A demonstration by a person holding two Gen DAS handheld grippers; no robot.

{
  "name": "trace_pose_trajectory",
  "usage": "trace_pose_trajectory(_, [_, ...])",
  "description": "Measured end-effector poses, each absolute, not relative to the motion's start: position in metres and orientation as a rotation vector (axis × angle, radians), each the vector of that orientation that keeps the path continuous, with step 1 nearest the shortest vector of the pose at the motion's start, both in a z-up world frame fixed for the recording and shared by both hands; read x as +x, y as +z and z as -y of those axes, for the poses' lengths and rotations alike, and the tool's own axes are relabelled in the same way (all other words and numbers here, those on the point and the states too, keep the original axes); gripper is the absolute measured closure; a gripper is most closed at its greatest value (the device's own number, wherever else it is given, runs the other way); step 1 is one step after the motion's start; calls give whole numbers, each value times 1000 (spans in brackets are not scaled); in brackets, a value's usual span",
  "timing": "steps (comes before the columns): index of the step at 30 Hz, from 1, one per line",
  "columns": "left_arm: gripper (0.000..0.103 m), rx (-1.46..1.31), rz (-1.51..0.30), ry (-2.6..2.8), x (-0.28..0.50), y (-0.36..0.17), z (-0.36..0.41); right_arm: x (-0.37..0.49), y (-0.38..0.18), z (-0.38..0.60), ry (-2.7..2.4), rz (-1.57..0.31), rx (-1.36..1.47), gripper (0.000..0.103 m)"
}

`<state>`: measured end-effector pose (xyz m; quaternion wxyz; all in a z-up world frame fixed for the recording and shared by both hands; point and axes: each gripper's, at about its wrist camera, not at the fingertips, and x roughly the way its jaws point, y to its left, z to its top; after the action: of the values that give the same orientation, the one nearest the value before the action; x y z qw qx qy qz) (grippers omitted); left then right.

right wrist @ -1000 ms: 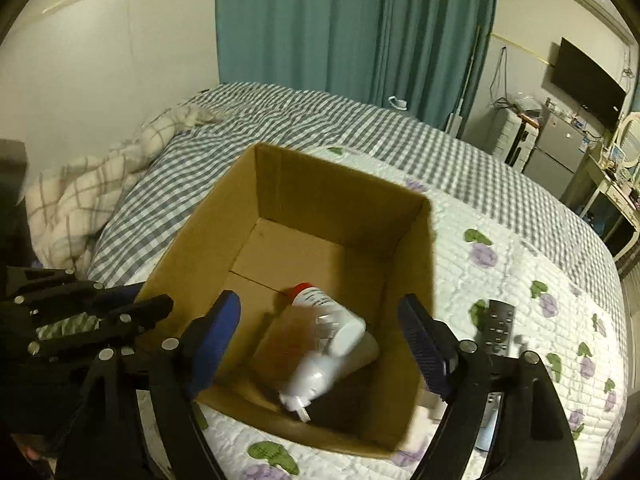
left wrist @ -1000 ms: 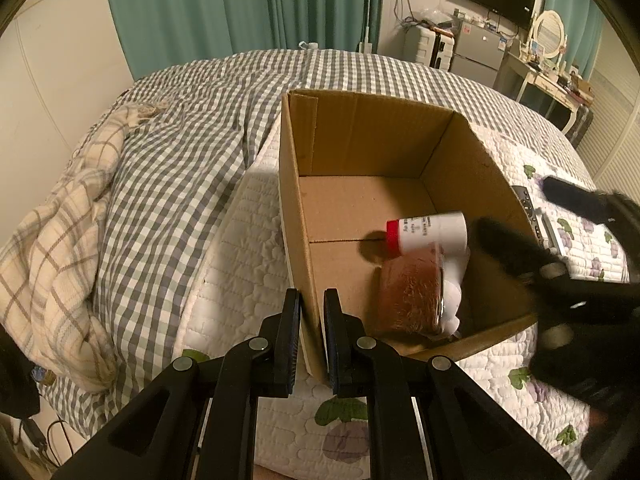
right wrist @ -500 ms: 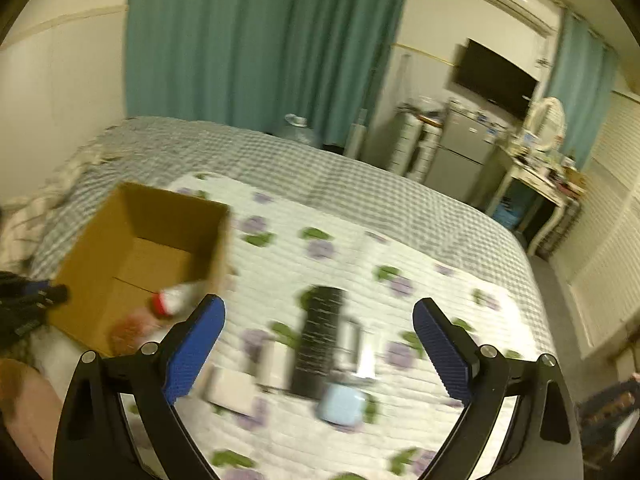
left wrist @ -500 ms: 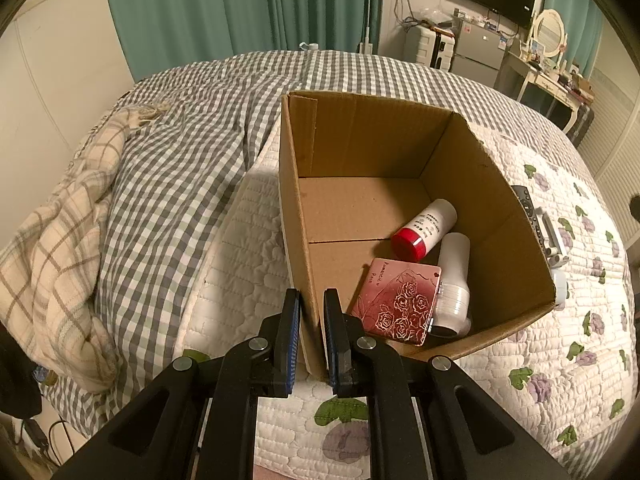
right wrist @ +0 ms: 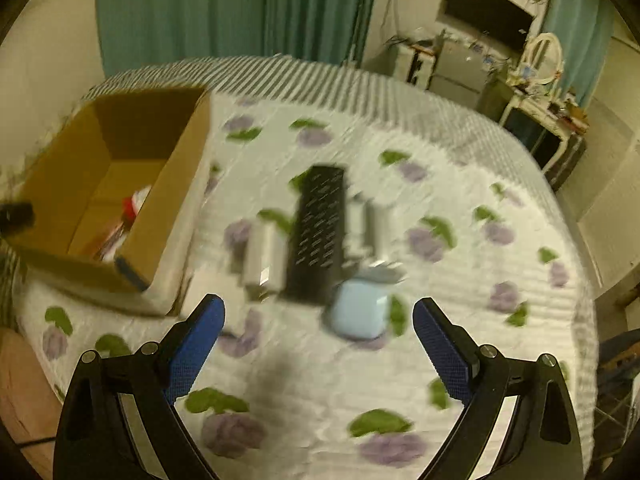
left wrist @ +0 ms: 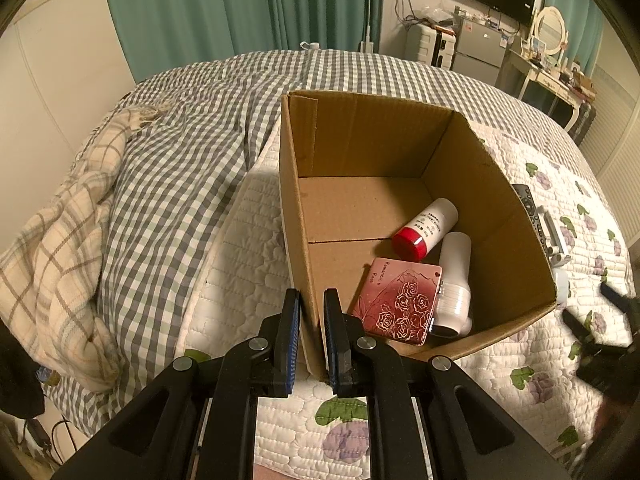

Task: Organize rigid objects
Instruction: 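Grasp the white square charger with the right tool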

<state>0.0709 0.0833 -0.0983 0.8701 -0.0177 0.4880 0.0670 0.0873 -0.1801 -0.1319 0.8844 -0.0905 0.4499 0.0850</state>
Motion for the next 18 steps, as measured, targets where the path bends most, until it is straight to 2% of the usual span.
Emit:
trace_pose_trajectory(12, [92, -35, -1020, 140, 71, -98, -83, 95, -192, 134, 283, -1035, -193, 9])
trace_pose_trajectory(18, [92, -40, -1021, 135, 71, -98, -84, 105, -202, 130, 280, -1069, -173, 29])
